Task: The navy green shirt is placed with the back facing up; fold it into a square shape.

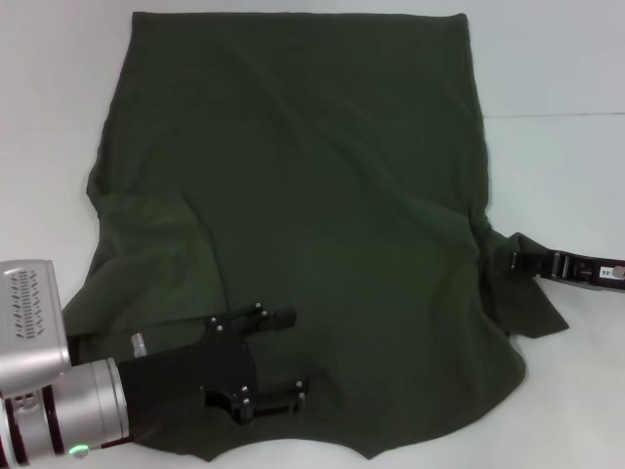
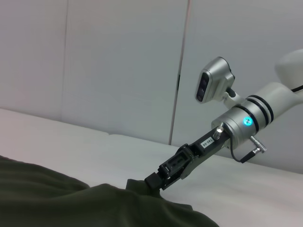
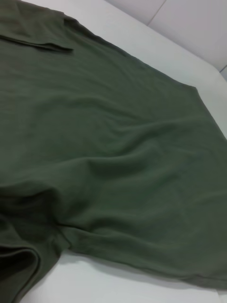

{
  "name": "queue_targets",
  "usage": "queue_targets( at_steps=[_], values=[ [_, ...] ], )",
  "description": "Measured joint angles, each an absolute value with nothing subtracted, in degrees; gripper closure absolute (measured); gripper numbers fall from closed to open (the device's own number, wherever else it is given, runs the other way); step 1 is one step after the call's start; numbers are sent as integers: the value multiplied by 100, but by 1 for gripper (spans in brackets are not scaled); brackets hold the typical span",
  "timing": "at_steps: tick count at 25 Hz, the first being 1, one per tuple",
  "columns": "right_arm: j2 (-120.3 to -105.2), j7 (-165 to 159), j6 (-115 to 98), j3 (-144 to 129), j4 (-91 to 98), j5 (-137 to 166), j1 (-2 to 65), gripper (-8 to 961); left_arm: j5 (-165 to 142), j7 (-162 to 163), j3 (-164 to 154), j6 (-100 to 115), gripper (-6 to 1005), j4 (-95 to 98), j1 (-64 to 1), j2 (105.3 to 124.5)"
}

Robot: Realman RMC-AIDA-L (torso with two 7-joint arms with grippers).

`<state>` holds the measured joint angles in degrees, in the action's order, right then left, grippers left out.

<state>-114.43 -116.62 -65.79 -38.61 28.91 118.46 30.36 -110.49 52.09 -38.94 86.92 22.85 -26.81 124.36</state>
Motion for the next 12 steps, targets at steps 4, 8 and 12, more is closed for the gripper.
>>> queue_targets(
  at_steps=[4, 8, 12],
  values=[
    [-11477, -11686, -6575, -3770, 2887, 11795, 3021, 374, -11049, 5211, -3893, 8657, 169, 2291, -2681, 12436],
    [-11501, -11676, -6579, -3635, 2880, 11763, 2999, 548, -11048, 5212, -3893, 8657, 168, 2299, -2681, 12436],
    [-11529, -11683, -6588, -3575, 2873, 11760, 2980, 704, -11048, 5212, -3887, 8657, 169, 2310, -2681, 12436]
  ],
)
